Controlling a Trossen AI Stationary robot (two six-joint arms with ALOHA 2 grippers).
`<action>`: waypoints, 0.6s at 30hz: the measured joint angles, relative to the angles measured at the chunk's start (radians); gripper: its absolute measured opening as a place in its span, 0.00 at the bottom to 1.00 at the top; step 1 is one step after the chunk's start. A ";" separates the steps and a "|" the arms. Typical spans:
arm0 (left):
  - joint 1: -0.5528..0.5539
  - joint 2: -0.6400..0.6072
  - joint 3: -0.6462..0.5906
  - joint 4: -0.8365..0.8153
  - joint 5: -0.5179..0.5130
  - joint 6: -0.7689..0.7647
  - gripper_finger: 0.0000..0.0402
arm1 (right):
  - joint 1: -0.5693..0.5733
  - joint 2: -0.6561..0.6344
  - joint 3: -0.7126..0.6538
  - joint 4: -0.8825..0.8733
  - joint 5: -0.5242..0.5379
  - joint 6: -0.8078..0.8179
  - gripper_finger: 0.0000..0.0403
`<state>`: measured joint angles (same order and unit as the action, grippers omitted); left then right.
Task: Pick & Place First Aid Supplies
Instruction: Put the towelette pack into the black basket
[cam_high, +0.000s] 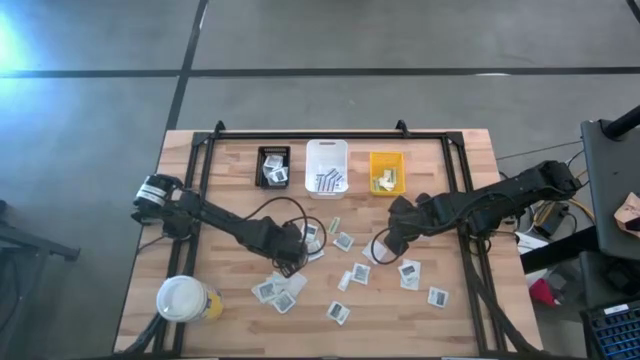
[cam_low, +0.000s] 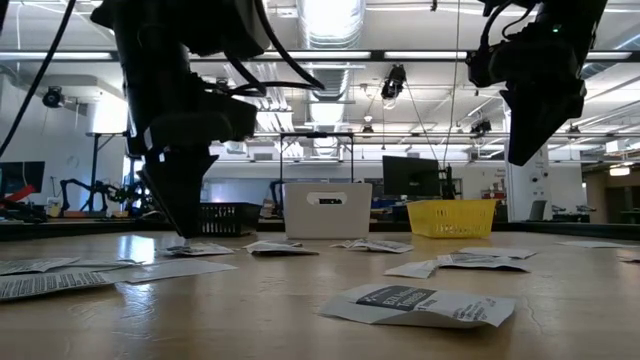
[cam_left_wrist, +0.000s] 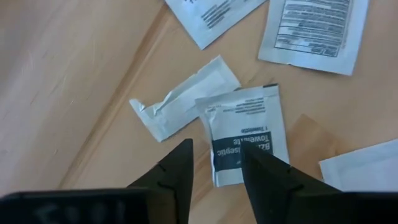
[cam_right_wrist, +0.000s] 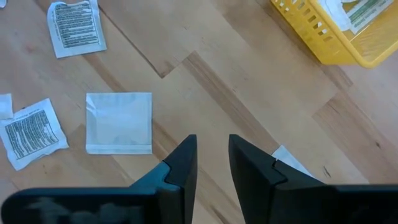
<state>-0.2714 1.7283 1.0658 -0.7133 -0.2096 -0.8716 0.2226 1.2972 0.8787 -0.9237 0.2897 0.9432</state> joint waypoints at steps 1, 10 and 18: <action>0.002 0.000 -0.006 0.008 0.000 0.000 0.31 | 0.000 0.000 0.000 0.001 0.000 0.000 0.23; 0.028 0.000 -0.054 0.061 0.013 0.007 0.31 | 0.000 0.000 0.000 0.017 0.000 0.000 0.18; 0.040 -0.004 -0.081 0.076 0.043 0.007 0.30 | 0.000 0.000 0.000 0.019 0.000 0.000 0.18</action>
<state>-0.2315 1.7241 0.9845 -0.6376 -0.1661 -0.8645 0.2226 1.2972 0.8787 -0.9047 0.2897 0.9428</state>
